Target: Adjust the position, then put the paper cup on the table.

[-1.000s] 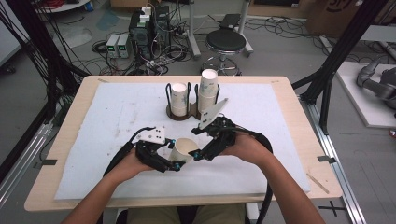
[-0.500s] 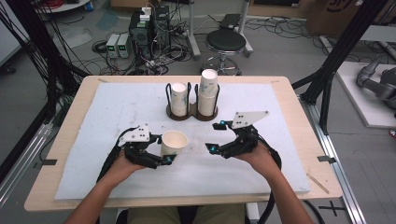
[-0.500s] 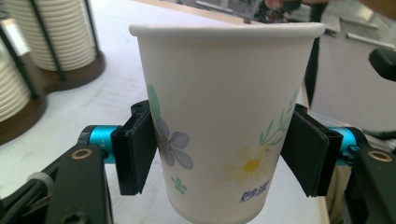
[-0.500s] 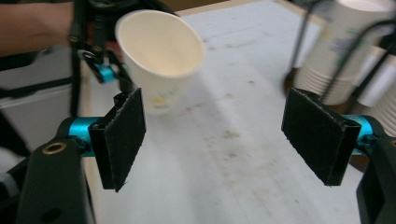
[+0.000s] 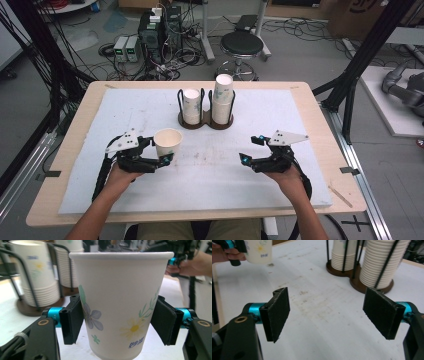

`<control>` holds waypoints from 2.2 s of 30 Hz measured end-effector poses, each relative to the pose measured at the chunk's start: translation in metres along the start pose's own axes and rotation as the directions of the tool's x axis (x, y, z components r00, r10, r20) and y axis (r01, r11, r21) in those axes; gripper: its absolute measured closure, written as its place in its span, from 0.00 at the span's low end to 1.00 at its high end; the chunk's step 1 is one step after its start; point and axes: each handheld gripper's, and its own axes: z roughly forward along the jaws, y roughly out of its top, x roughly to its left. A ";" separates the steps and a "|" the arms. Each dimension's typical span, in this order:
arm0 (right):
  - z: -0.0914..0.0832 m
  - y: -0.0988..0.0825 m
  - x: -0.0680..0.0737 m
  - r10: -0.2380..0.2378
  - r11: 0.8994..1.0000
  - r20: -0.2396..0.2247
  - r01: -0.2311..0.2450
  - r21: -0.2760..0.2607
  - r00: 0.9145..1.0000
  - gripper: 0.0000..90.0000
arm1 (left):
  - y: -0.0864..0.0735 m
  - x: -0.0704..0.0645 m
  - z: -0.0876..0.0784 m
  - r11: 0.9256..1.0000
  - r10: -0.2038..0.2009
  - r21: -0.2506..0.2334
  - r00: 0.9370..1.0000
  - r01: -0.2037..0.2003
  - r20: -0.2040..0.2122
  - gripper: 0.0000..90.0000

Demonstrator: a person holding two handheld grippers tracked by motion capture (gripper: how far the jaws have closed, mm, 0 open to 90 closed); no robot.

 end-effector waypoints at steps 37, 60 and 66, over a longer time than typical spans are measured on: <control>-0.016 -0.018 -0.006 0.014 1.000 0.129 -0.010 -0.029 0.992 0.25 | -0.008 0.017 -0.040 0.984 -0.014 -0.175 0.978 -0.023 -0.206 0.35; -0.019 -0.022 -0.004 0.019 0.999 0.114 -0.016 -0.029 0.993 0.25 | -0.038 0.076 -0.026 0.994 -0.105 -0.028 0.908 0.102 -0.405 0.35; -0.020 -0.021 -0.004 0.013 0.999 0.118 -0.009 -0.032 0.993 0.25 | -0.041 0.077 -0.018 0.994 -0.085 0.023 0.904 0.104 -0.420 0.35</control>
